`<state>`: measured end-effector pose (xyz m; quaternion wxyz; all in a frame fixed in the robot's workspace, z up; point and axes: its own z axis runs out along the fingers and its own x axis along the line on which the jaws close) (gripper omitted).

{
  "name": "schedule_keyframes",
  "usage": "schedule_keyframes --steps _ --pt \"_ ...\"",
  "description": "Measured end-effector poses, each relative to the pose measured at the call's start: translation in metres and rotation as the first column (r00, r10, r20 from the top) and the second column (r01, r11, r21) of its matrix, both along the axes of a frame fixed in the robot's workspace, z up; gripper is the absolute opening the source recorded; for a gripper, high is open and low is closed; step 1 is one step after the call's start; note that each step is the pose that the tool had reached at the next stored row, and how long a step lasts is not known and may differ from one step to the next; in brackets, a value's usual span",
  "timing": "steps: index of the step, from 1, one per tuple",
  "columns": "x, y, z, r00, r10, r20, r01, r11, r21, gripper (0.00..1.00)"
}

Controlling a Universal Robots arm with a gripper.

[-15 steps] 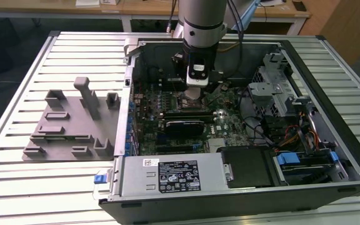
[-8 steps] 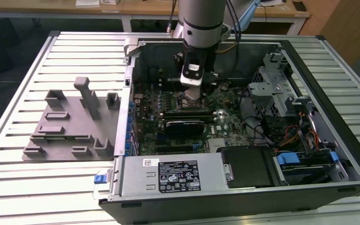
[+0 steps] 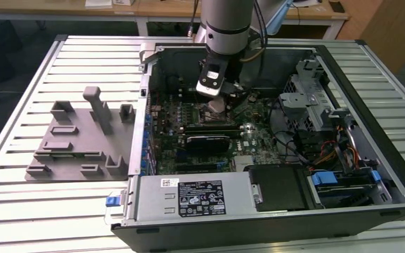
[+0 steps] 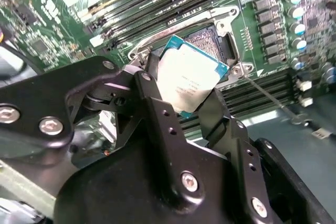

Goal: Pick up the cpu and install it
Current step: 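Place the cpu into insertion slot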

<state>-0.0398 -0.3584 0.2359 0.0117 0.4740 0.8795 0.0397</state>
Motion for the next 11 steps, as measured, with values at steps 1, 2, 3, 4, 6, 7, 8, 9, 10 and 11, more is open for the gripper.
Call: schedule_keyframes --steps 1,2,3,4,6,7,8,9,10,11 --pt "0.0 0.0 -0.0002 0.9998 -0.019 0.0 0.019 0.9998 0.0 0.54" --pt "0.0 0.0 -0.0004 0.9993 -0.037 0.0 0.037 0.9993 -0.0001 0.54" --pt "0.0 0.0 -0.0005 0.9985 -0.055 0.0 0.055 0.9985 0.0 0.54" --pt "0.0 0.0 -0.0007 0.9973 -0.073 0.0 0.073 0.9973 -0.0001 0.54" --pt "0.0 0.0 -0.0011 0.9941 -0.109 0.0 0.109 0.9941 -0.0001 0.54" --pt "0.0 0.0 -0.0013 0.9919 -0.127 0.0 0.127 0.9919 -0.0001 0.54" --pt "0.0 0.0 -0.0014 0.9895 -0.145 0.0 0.145 0.9895 -0.0001 0.54" --pt "0.0 0.0 -0.0016 0.9865 -0.164 0.0 0.164 0.9865 -0.0001 0.54" --pt "0.0 0.0 -0.0018 0.9833 -0.182 0.0 0.182 0.9833 0.0 0.54" --pt "0.0 0.0 -0.002 0.98 -0.199 0.0 0.199 0.98 -0.0001 0.54"
